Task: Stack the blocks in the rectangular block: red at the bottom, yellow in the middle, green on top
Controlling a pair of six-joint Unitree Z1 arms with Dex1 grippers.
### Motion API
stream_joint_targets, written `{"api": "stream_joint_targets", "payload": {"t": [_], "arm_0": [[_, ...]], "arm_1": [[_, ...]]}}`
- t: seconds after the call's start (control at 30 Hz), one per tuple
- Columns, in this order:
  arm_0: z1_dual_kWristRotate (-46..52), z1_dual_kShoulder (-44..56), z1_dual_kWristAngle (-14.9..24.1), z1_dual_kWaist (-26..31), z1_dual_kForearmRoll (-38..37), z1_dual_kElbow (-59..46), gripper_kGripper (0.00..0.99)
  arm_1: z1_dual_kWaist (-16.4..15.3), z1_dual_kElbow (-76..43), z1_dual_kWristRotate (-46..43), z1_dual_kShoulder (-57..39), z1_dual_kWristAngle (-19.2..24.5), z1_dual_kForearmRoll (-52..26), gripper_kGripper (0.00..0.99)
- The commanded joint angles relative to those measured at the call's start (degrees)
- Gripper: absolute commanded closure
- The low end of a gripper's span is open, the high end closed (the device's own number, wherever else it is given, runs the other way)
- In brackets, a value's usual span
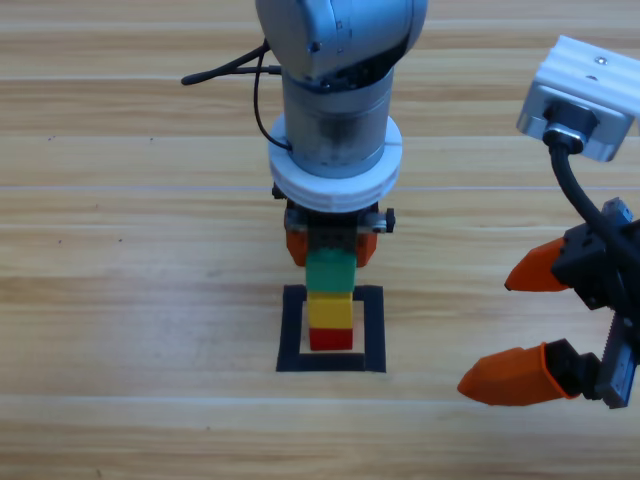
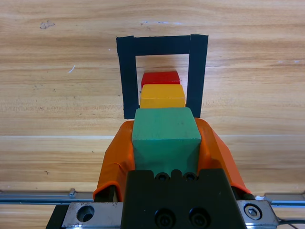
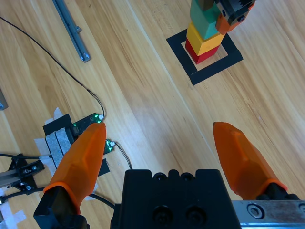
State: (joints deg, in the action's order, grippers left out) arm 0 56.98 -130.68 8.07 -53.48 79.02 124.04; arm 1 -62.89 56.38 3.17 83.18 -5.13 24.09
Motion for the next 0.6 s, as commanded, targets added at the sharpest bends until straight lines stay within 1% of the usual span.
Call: {"api": "stream_joint_targets", "payload": {"t": [0.03,0.6], "arm_0": [[0.50,-3.00,-0.51,-1.72,-0.71,-1.52,0.990],[0.50,-3.44,-0.33,-1.72,-1.32,-2.13,0.990]], "arm_1": [[-1.10,-1.80,-0.27,-2.59,-0.84,-0.89,0.000],[-1.10,-1.88,-0.18,-2.50,-0.84,-0.89,0.000]]}}
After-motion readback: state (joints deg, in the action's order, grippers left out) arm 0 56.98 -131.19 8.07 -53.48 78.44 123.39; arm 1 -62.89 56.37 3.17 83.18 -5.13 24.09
